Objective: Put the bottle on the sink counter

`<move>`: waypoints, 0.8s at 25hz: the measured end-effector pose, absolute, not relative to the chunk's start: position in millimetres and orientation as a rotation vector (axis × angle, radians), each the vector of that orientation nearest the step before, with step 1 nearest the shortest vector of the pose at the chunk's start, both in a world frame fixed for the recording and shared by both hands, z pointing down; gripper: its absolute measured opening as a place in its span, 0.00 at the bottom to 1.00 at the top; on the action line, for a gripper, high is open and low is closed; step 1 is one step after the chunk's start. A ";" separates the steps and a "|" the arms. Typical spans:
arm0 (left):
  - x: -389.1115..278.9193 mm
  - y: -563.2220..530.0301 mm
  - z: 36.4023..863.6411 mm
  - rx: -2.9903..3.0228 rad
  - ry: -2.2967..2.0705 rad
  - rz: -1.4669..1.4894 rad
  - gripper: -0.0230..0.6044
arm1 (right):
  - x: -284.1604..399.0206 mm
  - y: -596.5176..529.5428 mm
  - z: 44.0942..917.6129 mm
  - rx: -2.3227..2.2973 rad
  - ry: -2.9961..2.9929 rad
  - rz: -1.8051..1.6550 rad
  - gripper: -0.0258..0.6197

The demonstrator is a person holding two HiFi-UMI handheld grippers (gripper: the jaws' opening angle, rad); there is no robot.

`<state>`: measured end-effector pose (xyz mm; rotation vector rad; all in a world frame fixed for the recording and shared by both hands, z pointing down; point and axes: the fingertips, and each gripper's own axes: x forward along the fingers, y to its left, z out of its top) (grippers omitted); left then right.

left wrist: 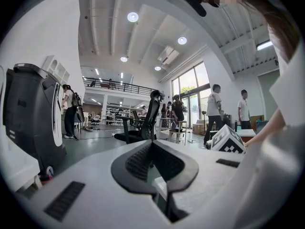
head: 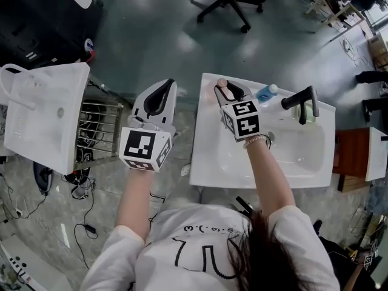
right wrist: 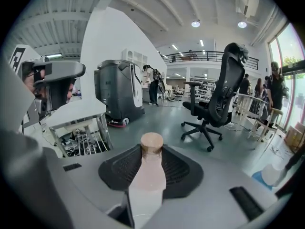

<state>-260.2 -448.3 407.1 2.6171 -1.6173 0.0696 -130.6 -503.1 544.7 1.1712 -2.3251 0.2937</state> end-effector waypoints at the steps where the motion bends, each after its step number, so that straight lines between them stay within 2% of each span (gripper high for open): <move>1: -259.6 -447.5 408.1 2.619 -1.613 0.070 0.05 | -129.9 -502.7 545.7 1.174 -2.323 0.297 0.26; 9: -253.9 -440.4 405.1 2.637 -1.586 0.060 0.05 | -127.3 -499.1 546.8 1.212 -2.291 0.323 0.27; 13: -251.3 -436.3 399.8 2.648 -1.575 0.049 0.05 | -125.4 -490.3 537.4 1.224 -2.325 0.367 0.41; 20: -242.0 -422.5 385.7 2.662 -1.586 0.018 0.05 | -116.8 -463.5 514.3 1.222 -2.396 0.425 0.43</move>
